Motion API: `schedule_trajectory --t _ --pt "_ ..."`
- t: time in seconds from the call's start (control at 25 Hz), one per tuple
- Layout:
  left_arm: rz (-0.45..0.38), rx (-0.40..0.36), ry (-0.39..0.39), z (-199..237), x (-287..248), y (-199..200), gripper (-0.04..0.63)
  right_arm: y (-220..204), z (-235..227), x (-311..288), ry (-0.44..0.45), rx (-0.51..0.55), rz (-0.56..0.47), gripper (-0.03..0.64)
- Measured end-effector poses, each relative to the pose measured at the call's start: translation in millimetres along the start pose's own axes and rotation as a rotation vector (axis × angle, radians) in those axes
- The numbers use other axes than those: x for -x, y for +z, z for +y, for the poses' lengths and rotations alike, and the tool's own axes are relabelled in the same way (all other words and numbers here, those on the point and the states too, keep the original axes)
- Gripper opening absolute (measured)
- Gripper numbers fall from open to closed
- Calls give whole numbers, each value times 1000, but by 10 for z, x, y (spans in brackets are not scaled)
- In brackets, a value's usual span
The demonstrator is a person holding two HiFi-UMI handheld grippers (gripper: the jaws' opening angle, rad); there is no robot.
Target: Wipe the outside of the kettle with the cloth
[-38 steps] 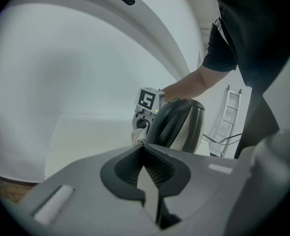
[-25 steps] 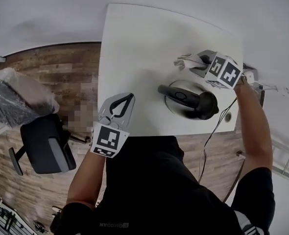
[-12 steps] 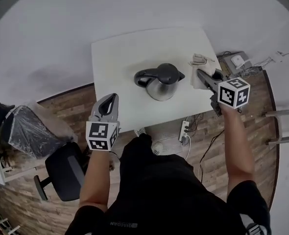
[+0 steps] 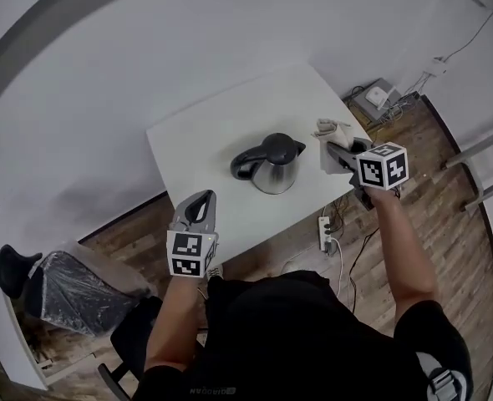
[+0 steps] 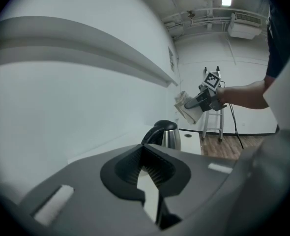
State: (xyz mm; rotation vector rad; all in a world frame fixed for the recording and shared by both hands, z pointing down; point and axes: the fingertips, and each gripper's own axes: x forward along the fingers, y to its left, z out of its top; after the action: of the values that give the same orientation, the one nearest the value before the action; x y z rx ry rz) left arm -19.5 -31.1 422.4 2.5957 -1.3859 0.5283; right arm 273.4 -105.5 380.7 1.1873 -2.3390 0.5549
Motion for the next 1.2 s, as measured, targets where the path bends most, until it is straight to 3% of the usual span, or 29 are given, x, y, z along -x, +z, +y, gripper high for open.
schedule_trajectory --t 0.16,0.4,0.68,0.92,1.2 --pt "15 -94 -123 319 -73 -88 6 -30 1 -293 -136 -5 122 95" --pt "-20 -83 -276 638 -156 -185 6 -51 56 -561 -323 72 394 95" --pt "-26 -29 -353 808 -133 -453 6 -32 97 -844 -412 44 598 95" --pt "-58 -38 -391 907 -46 -464 8 21 224 -916 -456 39 645 95" --pt "-67 -37 -405 996 73 -478 8 212 667 -992 -521 318 688 95"
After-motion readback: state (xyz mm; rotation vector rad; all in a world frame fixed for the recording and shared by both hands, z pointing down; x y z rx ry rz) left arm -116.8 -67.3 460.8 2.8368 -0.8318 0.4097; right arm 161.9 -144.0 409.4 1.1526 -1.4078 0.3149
